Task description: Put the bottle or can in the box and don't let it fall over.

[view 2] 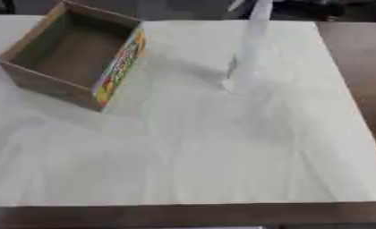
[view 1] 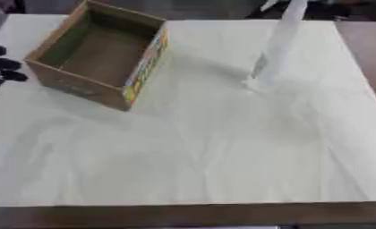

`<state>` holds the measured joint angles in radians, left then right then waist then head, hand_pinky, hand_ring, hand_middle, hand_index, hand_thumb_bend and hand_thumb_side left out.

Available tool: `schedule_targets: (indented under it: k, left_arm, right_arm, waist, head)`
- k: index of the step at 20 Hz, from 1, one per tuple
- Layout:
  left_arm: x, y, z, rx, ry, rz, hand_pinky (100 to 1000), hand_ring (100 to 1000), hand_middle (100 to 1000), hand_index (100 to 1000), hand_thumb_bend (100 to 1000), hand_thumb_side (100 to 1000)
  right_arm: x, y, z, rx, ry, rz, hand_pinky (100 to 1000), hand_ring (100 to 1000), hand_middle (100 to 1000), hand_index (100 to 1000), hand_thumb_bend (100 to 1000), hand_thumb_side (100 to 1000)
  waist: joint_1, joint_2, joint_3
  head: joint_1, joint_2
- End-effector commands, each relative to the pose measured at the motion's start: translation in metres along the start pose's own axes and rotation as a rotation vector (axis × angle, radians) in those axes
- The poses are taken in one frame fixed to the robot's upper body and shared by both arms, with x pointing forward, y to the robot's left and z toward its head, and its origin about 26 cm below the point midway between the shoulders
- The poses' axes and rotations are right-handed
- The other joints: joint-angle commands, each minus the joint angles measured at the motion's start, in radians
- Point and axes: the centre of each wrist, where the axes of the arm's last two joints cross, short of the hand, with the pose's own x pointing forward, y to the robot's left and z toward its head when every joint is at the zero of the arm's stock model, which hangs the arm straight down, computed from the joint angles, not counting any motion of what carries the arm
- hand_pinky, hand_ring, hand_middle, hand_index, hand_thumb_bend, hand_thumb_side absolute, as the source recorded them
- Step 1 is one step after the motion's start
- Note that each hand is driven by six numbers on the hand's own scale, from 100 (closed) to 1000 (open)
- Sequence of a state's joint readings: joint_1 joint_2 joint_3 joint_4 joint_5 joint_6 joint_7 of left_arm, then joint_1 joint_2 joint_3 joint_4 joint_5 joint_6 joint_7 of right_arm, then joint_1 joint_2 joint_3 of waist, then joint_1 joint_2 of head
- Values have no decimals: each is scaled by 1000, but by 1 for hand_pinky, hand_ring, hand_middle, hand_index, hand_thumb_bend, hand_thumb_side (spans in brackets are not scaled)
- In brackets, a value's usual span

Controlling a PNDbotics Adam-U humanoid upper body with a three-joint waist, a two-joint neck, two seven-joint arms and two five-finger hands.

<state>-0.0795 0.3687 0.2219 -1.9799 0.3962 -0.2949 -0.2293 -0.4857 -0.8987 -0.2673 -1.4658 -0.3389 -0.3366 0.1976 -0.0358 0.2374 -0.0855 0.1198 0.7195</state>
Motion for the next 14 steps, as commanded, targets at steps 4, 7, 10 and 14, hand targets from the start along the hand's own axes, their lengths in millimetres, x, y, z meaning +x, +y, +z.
schedule_targets:
  k: [4,7,10,14]
  left_arm:
    - [7,2,-4,-16,-23,-18,618,665,675,907,116,772]
    - [7,1,-5,-18,-26,-17,617,664,674,906,116,773]
    - [6,0,-5,-19,-26,-16,617,664,674,906,115,774]
    - [6,0,-5,-22,-28,-16,616,664,673,906,116,775]
  right_arm:
    - [10,-32,-14,104,30,125,818,1000,828,902,100,278]
    - [10,-41,-16,150,54,161,817,1000,827,901,100,296]
    - [9,-49,-18,205,79,198,817,1000,831,901,100,327]
    - [8,-58,-22,290,107,253,825,1000,829,893,100,301]
  waist:
    - [3,-14,-2]
    - [5,-9,0]
    - [7,-6,2]
    - [8,-6,4]
  head:
    - [42,-55]
    - [41,-127]
    - [38,-163]
    - [13,-171]
